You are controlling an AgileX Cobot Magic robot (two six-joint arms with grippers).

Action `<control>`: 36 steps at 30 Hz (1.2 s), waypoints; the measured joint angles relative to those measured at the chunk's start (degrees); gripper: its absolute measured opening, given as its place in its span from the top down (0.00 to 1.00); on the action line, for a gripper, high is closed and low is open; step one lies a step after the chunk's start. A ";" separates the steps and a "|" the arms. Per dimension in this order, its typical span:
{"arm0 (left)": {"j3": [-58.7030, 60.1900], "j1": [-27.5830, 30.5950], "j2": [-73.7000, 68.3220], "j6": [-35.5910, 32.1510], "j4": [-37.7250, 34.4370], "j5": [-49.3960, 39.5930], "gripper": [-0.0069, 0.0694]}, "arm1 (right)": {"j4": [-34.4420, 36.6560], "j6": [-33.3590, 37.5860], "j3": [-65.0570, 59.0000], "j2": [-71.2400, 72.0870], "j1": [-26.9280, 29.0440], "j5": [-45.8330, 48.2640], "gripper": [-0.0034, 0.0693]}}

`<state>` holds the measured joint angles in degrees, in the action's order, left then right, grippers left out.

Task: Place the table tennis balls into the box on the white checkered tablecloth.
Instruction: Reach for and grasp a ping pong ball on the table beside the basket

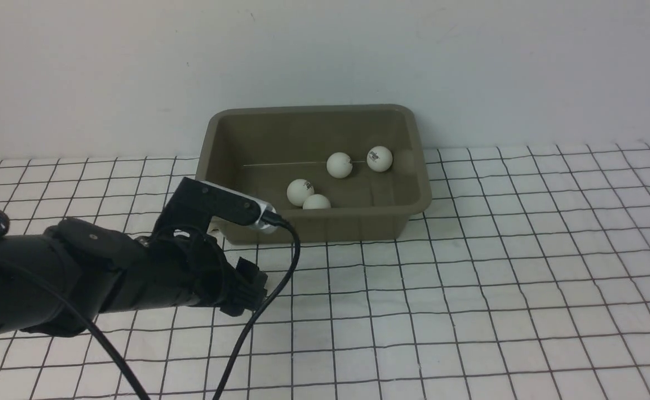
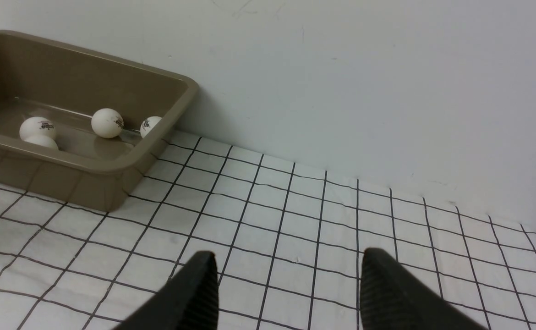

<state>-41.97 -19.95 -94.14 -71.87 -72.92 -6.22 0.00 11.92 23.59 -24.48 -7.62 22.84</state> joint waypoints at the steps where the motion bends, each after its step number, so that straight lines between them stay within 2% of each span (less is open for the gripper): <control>1: -0.19 0.00 -0.75 0.00 0.00 0.00 0.24 | 0.00 0.00 0.00 0.00 0.00 0.00 0.42; 25: -3.98 -0.05 -8.42 0.00 -0.53 0.99 0.24 | 0.00 0.00 0.00 0.00 0.00 0.00 0.42; 28: -3.98 -0.05 -8.42 0.00 -1.58 1.63 0.28 | 0.00 0.00 0.00 0.00 0.00 0.00 0.42; 32: -4.00 -0.05 -8.47 0.00 -2.87 1.82 0.50 | 0.00 0.00 0.00 0.00 0.00 0.00 0.42; 36: -4.00 -0.05 -6.92 -0.82 -2.98 -3.38 0.49 | 0.00 0.00 0.00 0.00 0.00 0.00 0.42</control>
<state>-45.97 -19.99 -101.06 -72.69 -75.90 -9.60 0.00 11.92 23.59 -24.48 -7.62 22.84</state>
